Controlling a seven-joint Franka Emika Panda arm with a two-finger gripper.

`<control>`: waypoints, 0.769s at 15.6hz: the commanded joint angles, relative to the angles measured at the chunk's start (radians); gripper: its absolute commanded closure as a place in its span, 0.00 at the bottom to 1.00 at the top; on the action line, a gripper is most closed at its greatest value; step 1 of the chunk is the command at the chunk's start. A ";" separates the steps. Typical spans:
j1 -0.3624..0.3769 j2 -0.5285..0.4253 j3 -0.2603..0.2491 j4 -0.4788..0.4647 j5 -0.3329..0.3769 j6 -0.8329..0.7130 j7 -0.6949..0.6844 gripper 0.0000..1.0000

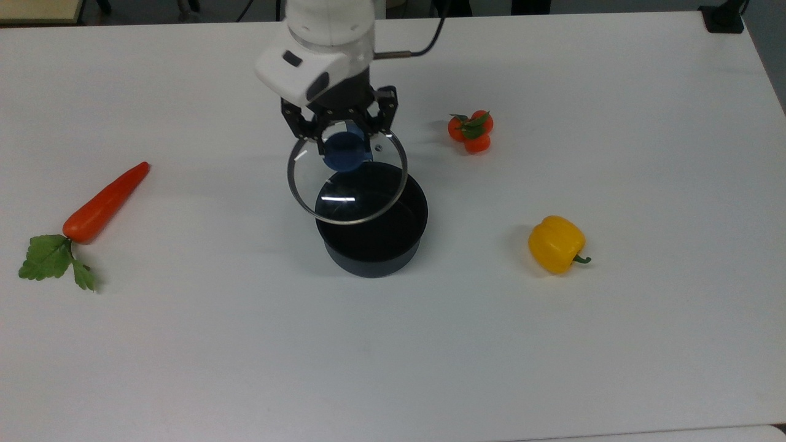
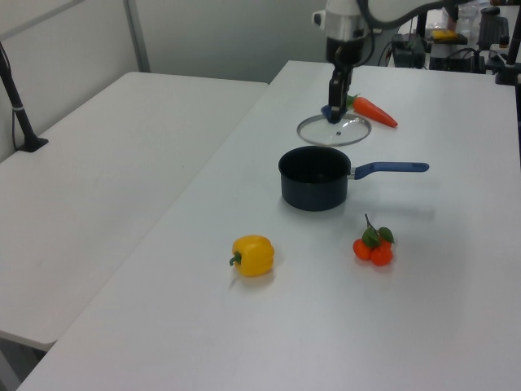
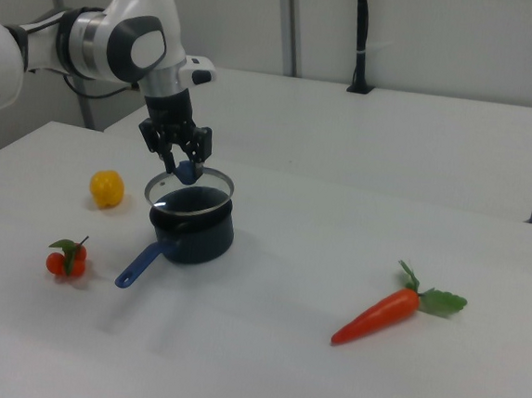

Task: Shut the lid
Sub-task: 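Lift the glass lid and carry it over the blue saucepan, then lower the lid onto the saucepan rim and hold it in place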

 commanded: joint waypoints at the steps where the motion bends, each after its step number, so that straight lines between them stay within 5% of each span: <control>1: 0.035 0.058 -0.009 0.038 -0.010 0.099 0.010 0.58; 12: 0.078 0.104 -0.010 0.009 -0.063 0.133 0.013 0.58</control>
